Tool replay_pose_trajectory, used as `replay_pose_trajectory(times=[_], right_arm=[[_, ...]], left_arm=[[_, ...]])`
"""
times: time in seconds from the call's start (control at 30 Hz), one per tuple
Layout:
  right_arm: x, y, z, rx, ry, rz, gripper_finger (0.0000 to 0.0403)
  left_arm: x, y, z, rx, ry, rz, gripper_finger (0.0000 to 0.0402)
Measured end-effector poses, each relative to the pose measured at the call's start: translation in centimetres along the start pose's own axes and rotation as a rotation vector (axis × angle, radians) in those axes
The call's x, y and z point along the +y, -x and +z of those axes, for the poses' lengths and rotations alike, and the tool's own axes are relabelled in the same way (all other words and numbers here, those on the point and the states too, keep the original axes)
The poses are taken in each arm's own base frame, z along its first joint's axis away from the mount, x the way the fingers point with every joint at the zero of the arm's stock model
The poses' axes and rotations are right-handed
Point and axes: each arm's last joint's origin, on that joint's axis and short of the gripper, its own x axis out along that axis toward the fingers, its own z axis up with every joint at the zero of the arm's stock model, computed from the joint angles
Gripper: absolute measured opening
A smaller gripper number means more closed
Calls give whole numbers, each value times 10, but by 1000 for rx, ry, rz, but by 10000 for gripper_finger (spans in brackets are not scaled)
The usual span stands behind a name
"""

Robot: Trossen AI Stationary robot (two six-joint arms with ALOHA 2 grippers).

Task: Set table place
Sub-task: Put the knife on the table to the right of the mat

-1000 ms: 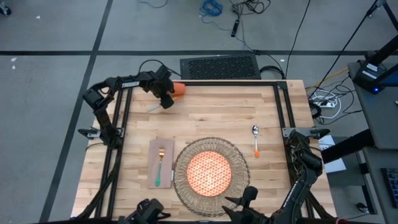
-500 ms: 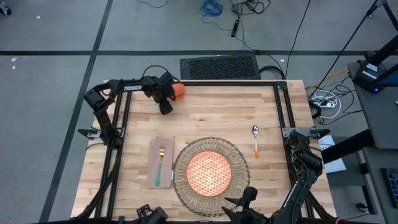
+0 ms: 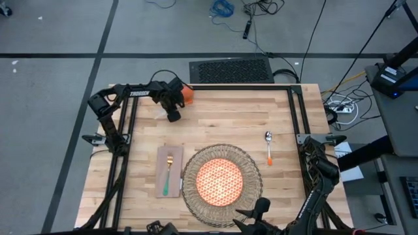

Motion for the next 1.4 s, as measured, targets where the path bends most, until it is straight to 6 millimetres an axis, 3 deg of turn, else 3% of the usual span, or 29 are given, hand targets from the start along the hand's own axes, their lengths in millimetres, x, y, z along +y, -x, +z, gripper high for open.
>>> replay_pose_trajectory(times=[0.13,0.23,0.53,0.77,1.13,1.4], right_arm=[[0,0,0,0,0,1,155],[0,1,0,-1,1,2,155],[2,5,-2,-3,8,11,155],[2,5,-2,-4,7,12,155],[3,7,-2,-9,-4,23,155],[3,8,-2,-10,1,23,155]], left_arm=[[-19,-1,0,43,-58,-60,4],[-28,0,4,58,-73,34,4],[-48,35,22,-132,-107,96,21],[-47,32,20,-94,-106,104,53],[-30,15,19,-53,-62,88,55],[-32,13,21,-67,-83,39,55]])
